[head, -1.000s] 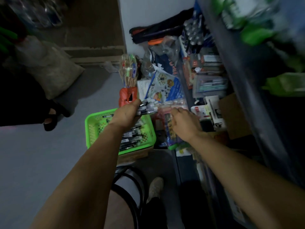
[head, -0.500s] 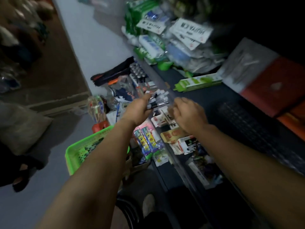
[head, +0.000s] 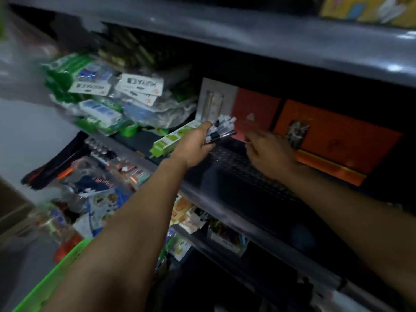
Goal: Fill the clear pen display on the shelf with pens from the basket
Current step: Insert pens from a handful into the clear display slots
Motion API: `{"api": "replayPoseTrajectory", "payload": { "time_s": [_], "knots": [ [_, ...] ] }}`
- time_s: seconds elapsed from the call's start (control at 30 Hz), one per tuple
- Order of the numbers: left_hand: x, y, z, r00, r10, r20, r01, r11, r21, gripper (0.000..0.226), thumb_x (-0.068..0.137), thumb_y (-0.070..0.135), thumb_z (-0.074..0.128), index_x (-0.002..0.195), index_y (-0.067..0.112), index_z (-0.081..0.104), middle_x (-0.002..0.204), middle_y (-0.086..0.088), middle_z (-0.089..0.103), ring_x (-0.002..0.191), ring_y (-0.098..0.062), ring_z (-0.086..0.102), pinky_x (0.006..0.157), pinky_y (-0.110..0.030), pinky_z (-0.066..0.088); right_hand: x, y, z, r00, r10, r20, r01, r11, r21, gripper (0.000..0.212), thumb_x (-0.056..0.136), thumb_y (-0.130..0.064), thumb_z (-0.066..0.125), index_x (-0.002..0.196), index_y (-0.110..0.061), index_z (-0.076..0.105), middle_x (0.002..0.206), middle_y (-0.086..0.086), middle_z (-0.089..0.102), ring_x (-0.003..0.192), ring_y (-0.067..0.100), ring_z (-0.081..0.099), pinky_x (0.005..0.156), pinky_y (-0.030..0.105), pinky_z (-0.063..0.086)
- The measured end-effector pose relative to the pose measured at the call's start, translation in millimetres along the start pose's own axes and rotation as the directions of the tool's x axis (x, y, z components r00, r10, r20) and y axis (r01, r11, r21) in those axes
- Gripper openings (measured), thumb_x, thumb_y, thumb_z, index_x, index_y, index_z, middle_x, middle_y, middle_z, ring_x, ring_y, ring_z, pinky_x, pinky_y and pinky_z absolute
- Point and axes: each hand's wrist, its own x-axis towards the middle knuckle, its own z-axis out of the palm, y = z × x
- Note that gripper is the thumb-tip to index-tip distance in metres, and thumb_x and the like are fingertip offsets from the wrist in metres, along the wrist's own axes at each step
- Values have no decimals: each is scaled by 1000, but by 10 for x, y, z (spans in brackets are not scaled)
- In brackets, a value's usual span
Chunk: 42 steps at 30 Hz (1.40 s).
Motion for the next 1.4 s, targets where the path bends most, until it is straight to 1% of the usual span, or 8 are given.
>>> {"api": "replayPoseTrajectory", "payload": {
  "time_s": [0.2, 0.33, 0.4, 0.57, 0.7, 0.93, 1.1, 1.4],
  "knots": [
    [504, 325, 214, 978, 167, 127, -155, 983, -93, 12, 88, 9, 58, 94, 15, 49, 85, -2, 54, 84, -25, 58, 56, -14, 36, -12, 368, -70, 990, 125, -73, -130, 989, -77, 23, 93, -17, 48, 113, -8, 55, 105, 14, 62, 91, 34, 60, 69, 36, 48],
    [546, 377, 351, 955, 256, 149, -227, 956, -185, 24, 89, 2, 57, 113, 2, 56, 102, -18, 62, 99, -30, 59, 58, -9, 40, -119, 416, -39, 965, 215, -151, -234, 965, -116, 17, 93, -22, 47, 107, -13, 52, 102, 11, 61, 89, 36, 62, 65, 35, 44],
    [491, 341, 414, 936, 304, 175, -266, 940, -212, 27, 90, 8, 59, 116, 5, 56, 100, -11, 64, 89, -19, 58, 57, -5, 39, -211, 359, -15, 958, 224, -180, -252, 956, -148, 16, 94, -21, 46, 104, -10, 50, 100, 13, 60, 88, 36, 60, 63, 36, 41],
    [229, 263, 498, 904, 362, 227, -273, 898, -346, 13, 90, 15, 62, 102, 13, 57, 69, 5, 55, 58, -11, 53, 56, -30, 49, -591, -11, -91, 921, 274, -275, -322, 936, -144, 15, 93, -21, 48, 100, -9, 51, 98, 13, 61, 87, 35, 59, 63, 34, 38],
    [-103, 408, 380, 865, 455, 210, -292, 798, -527, 11, 90, 8, 60, 94, 15, 53, 63, -1, 55, 43, 1, 52, 46, -15, 45, -844, -380, -296, 884, 348, -313, -398, 911, -112, 20, 93, -22, 50, 108, -9, 50, 101, 14, 62, 89, 38, 60, 64, 37, 40],
    [-556, 596, 331, 821, 518, 239, -212, 665, -716, 28, 90, 3, 59, 118, 4, 55, 67, -7, 59, 47, -1, 56, 51, -15, 49, -1119, -722, -523, 887, 409, -214, -424, 905, -26, 29, 93, -31, 52, 116, -13, 47, 88, 7, 60, 85, 36, 60, 67, 40, 48],
    [-681, 673, 421, 798, 540, 268, -165, 624, -764, 23, 89, 3, 61, 111, 9, 59, 72, -12, 64, 54, -11, 61, 57, -20, 53, -1210, -672, -599, 878, 435, -200, -431, 900, 67, 19, 95, -30, 52, 106, -15, 51, 72, -2, 56, 70, 26, 58, 63, 40, 48],
    [-500, 674, 622, 859, 455, 237, -139, 651, -746, 9, 89, 9, 62, 98, 9, 62, 74, -13, 69, 59, -16, 65, 63, -25, 56, -989, -405, -613, 907, 405, -113, -391, 911, 131, 17, 95, -21, 56, 84, -8, 58, 75, 11, 63, 67, 25, 56, 62, 39, 45]
  ]
}}
